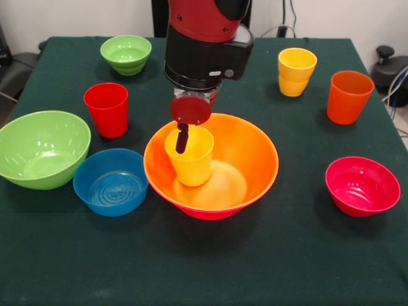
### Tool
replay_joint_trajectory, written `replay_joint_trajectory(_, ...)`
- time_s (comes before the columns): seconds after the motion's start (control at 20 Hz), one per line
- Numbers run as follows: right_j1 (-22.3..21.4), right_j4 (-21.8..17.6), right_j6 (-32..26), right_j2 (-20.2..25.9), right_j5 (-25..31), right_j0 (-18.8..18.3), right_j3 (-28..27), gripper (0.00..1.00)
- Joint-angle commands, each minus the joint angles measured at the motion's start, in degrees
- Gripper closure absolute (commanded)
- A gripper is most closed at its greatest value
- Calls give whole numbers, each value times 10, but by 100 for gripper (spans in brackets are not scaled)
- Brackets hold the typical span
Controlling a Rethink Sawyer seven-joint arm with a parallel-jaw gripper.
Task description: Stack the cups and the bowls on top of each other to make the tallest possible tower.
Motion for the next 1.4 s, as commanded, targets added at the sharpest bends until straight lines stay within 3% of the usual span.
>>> replay_joint_trajectory(0.05,-9,-37,-52,29,-52,12,55,0)
replay_joint_trajectory(0.25,-33,-47,-66,17,-44,16,68,0)
replay_joint_trajectory(0.6,-127,-30,-113,61,-39,-9,187,0)
replay_joint_trajectory(0.75,-155,-38,-169,98,-47,-37,228,0)
replay_joint_trajectory(1.05,-194,-32,-123,100,-60,-45,313,0)
replay_joint_trajectory(1.4,-180,-47,-117,112,-55,-33,301,0)
